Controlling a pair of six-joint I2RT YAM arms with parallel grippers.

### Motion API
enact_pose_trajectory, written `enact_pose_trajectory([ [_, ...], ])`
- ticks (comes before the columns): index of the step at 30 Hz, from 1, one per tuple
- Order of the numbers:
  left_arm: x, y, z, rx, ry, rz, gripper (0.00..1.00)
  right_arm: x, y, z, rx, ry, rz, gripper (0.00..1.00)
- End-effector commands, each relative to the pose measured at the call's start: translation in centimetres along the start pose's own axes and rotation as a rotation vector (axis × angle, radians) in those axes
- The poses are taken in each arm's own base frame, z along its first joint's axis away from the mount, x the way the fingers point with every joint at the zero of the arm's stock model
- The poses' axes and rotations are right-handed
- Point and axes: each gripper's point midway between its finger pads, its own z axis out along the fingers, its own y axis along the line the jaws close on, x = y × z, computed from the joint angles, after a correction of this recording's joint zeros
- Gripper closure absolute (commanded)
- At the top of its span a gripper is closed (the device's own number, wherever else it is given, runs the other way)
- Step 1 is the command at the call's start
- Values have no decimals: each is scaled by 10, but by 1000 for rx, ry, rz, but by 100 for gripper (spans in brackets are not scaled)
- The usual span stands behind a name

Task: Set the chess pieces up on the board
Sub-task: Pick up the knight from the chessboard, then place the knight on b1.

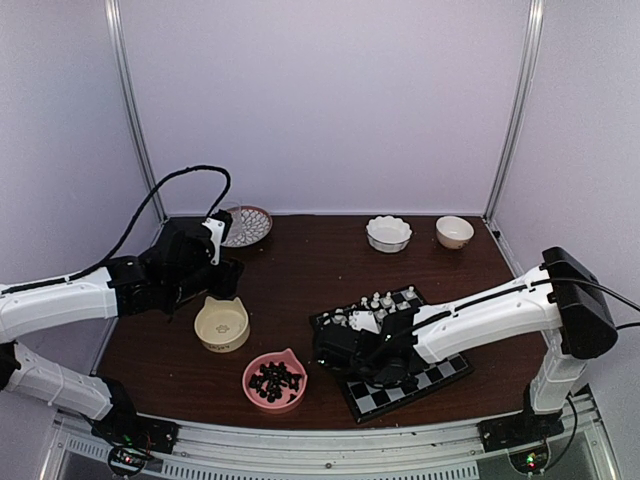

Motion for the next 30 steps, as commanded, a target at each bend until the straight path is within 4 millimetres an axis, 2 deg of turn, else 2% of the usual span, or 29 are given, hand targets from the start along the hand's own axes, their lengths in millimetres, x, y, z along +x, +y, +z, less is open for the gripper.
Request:
enact_pose_trajectory([
  [1,-10,1,-4,11,-41,-17,43,-4,2,3,-7,-8,2,93],
  [7,-10,0,-5,15,-42,-18,43,-16,-8,-6,14,-44,-28,100],
  [14,-8,-1,-4,27,-39,-10,43,-59,-38,-37,79,-144,-139,100],
  [20,-8,-1,-5,26,-45,-5,43,-100,-63,-59,49,-213,-211,100],
  [26,-6,-1,-2,21,-38,2,43,-140,-93,-59,-5,-209,-197,100],
  [30,-6,0,-1,17,-36,5,43,-162,-105,-48,-3,-212,-219,100],
])
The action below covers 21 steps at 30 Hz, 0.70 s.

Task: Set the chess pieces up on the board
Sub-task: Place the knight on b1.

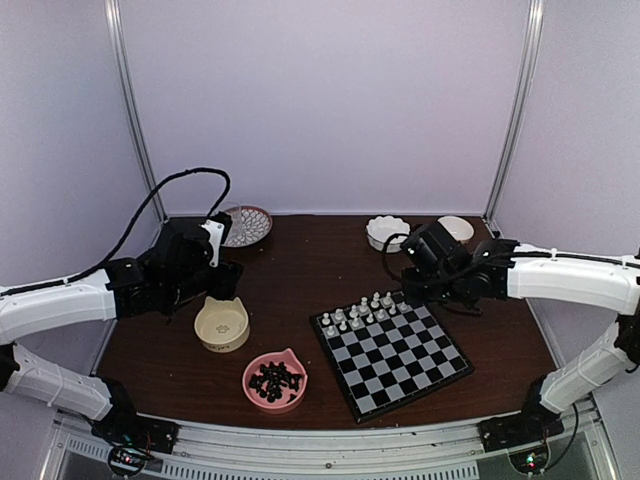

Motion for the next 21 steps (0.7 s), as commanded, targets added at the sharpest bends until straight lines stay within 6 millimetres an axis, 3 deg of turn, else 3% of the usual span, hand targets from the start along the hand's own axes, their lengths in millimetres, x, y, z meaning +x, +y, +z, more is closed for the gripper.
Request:
enact_pose_trajectory([
  [1,-10,0,-1,5,-42,-7,43,-13,-5,16,-48,6,-89,100],
  [10,-7,1,1,1,-38,-2,44,-36,-18,62,-104,23,-33,100],
  [21,-5,-2,2,13,-32,-4,44,-29,-12,100,-103,53,-67,100],
])
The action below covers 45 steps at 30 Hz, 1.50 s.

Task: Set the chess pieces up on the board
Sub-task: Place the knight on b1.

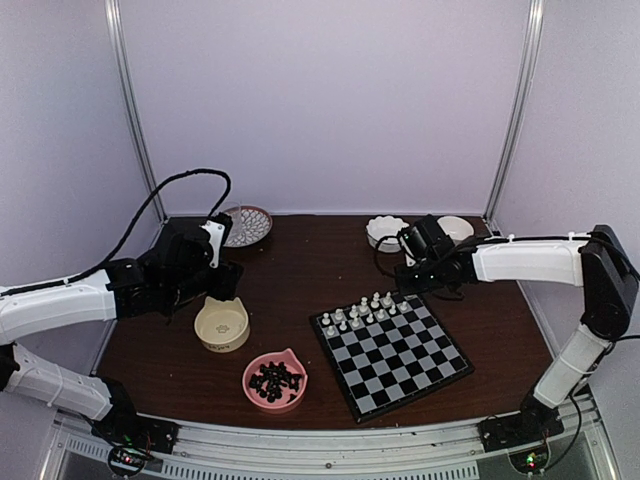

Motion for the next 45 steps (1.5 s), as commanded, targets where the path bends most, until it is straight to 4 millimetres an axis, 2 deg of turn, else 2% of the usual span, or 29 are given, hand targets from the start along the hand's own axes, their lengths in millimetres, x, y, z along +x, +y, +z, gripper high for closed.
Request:
enact_pose_trajectory([
  [1,-7,-2,1,13,-36,-13,44,-20,9,3,-32,-51,-12,100],
  [23,-6,-4,2,25,-31,-13,44,-8,0,38,25,10,-21,100],
  [42,-5,-5,2,31,-27,-15,43,8,-7,48,61,66,-24,100],
  [45,-5,-5,2,32,-27,-15,43,9,-8,49,65,71,-23,97],
])
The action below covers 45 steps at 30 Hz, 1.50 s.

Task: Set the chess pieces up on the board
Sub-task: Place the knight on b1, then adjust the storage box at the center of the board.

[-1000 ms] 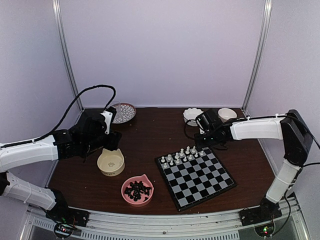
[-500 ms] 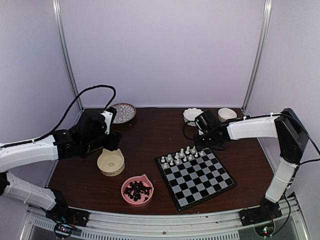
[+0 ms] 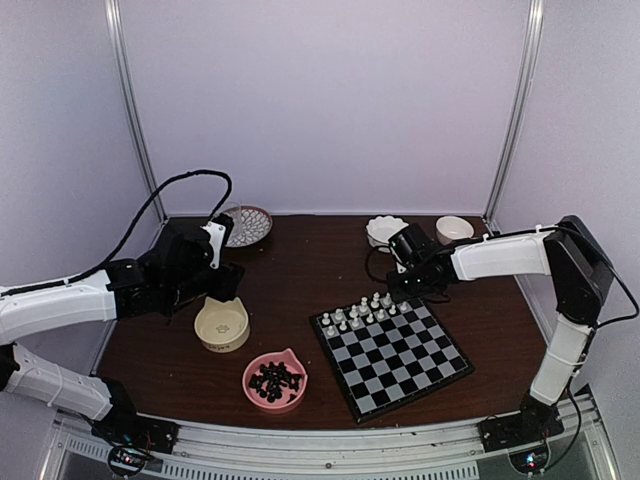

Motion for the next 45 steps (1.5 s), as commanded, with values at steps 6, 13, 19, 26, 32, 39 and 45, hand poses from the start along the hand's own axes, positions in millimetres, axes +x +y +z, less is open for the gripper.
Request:
enact_pose_trajectory([
  [6,-7,-2,1,13,-33,-15,43,-3,-7,2,33,4,-1,95],
  [13,-7,-2,1,14,-33,-15,43,-4,-8,0,42,3,5,87],
  [19,-7,-2,0,17,-35,-16,43,-9,-9,-4,43,-10,6,83],
  [26,-5,0,1,9,-29,-17,43,-20,-5,-15,18,-38,4,82],
  [32,5,4,4,-18,-3,-9,44,-34,-2,-38,-14,-89,7,81],
  [39,37,31,18,-36,113,-58,44,-39,2,-71,-70,-164,14,79],
  [45,75,44,26,-22,243,-121,40,-32,20,-96,-125,-209,-38,77],
])
